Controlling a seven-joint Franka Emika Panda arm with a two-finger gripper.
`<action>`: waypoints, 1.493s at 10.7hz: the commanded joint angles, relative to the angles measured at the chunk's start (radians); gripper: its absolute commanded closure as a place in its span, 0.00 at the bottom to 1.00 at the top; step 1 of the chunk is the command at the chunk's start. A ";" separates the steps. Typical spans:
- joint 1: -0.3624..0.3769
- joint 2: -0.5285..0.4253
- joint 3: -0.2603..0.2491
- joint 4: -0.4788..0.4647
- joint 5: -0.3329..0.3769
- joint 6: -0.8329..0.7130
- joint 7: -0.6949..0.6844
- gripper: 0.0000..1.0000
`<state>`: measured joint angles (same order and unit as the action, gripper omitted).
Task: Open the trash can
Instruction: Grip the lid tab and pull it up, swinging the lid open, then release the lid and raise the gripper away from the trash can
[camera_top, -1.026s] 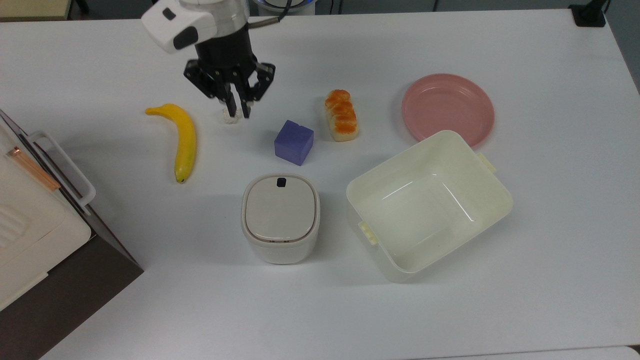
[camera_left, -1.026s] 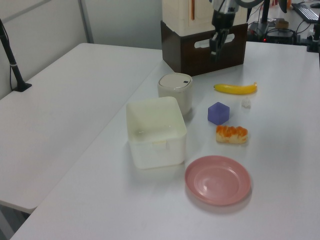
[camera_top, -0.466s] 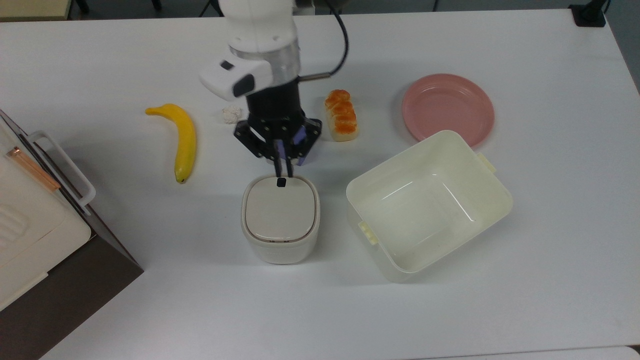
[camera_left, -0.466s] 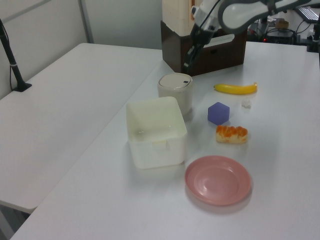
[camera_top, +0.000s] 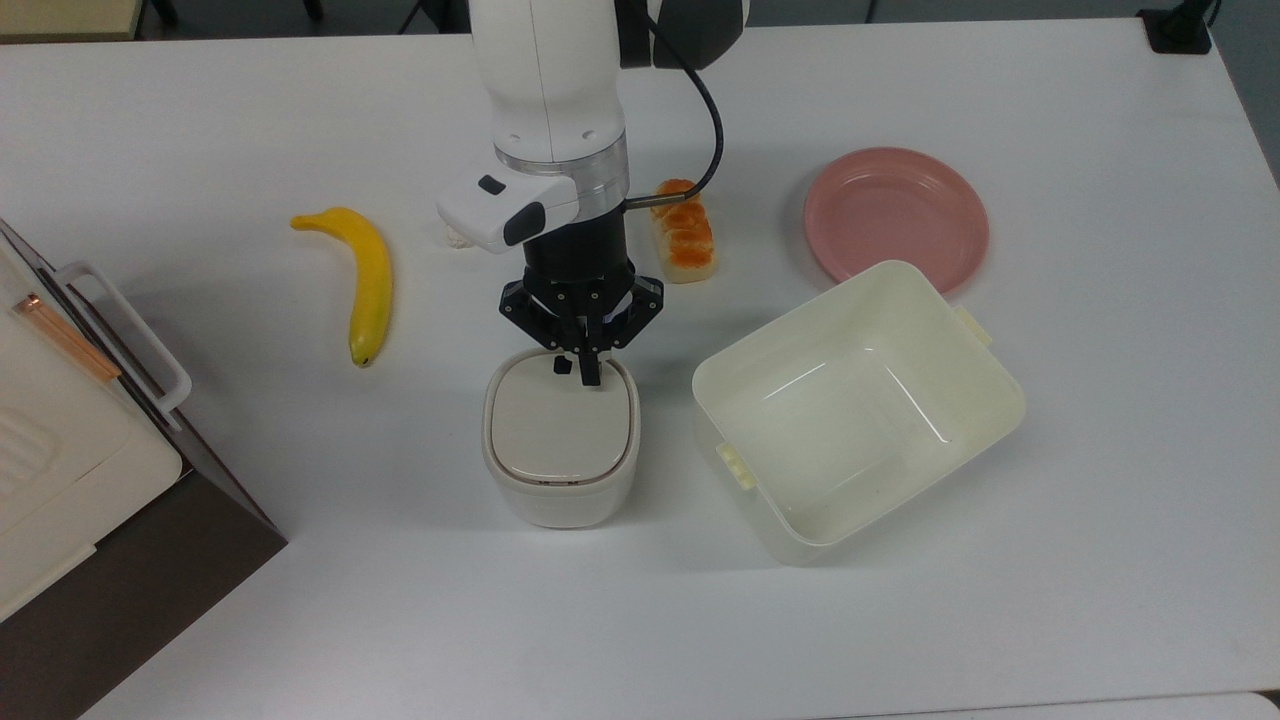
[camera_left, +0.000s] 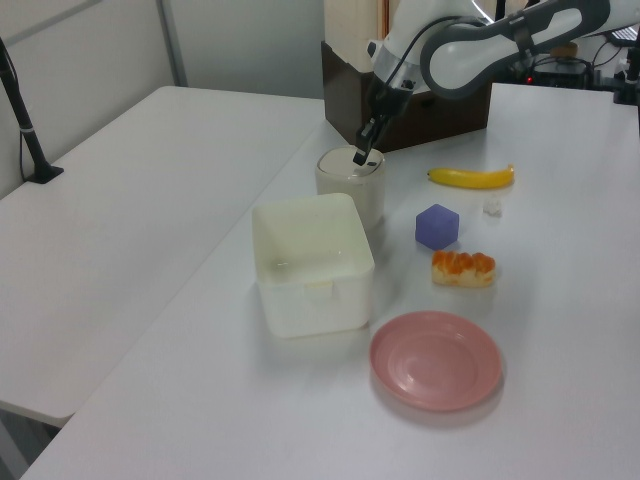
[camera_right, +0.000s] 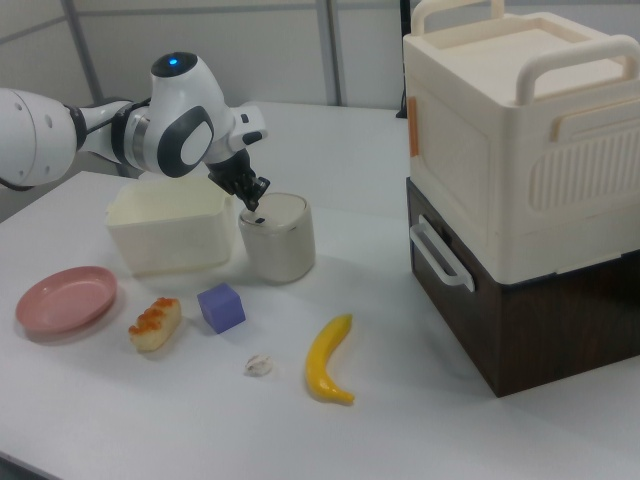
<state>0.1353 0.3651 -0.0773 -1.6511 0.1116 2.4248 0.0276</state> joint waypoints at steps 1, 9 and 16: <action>0.006 0.011 -0.013 0.010 -0.021 0.020 0.012 1.00; -0.013 -0.093 -0.044 -0.004 -0.041 -0.143 0.003 0.97; -0.081 -0.270 -0.041 -0.019 -0.049 -0.638 -0.084 0.00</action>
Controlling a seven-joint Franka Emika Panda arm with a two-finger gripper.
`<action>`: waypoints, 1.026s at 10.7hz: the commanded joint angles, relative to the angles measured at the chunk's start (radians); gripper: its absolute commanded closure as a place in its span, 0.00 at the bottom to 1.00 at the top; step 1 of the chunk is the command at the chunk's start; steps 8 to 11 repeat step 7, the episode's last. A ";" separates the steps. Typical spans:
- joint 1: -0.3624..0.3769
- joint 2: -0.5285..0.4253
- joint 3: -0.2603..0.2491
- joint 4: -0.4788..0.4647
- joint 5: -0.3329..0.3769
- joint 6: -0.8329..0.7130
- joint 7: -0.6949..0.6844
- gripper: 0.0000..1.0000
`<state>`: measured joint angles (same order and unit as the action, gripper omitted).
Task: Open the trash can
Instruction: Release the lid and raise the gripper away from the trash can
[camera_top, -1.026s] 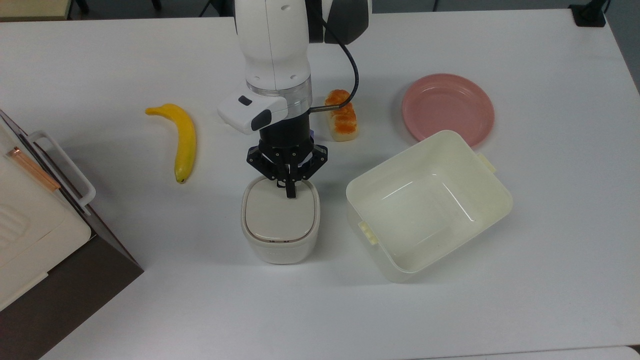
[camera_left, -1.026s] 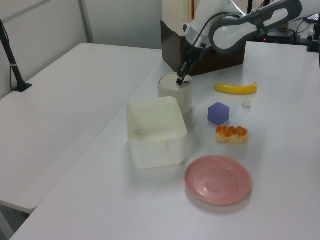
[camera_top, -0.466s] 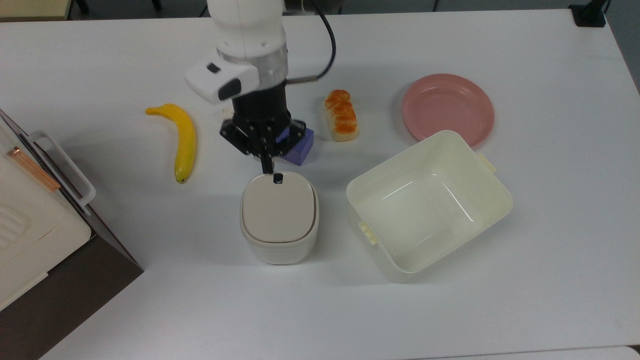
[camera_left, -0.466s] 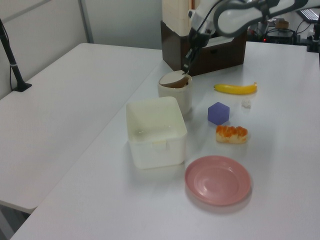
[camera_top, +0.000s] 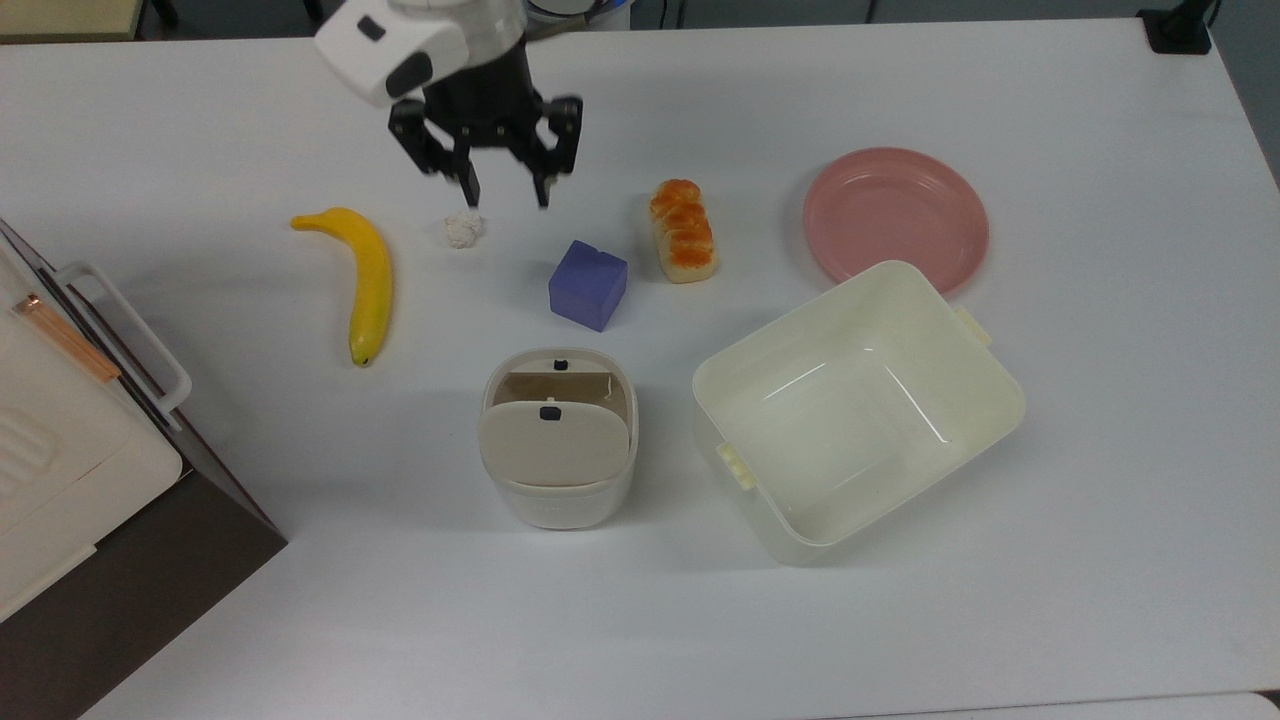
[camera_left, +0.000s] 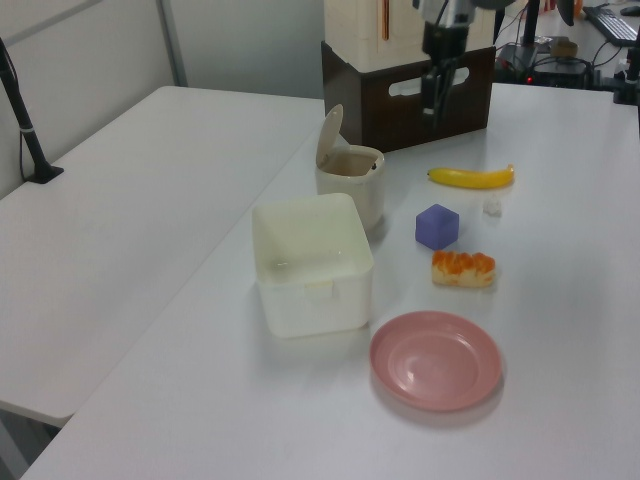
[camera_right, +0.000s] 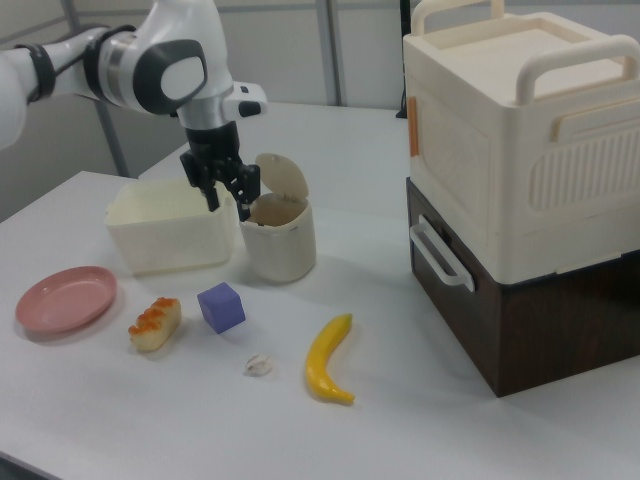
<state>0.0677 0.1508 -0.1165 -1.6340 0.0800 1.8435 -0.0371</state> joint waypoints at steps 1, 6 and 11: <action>-0.022 -0.063 0.000 -0.038 -0.017 -0.064 -0.011 0.00; -0.034 -0.069 0.000 -0.029 -0.014 -0.129 -0.009 0.00; -0.034 -0.071 0.000 -0.029 -0.014 -0.129 -0.009 0.00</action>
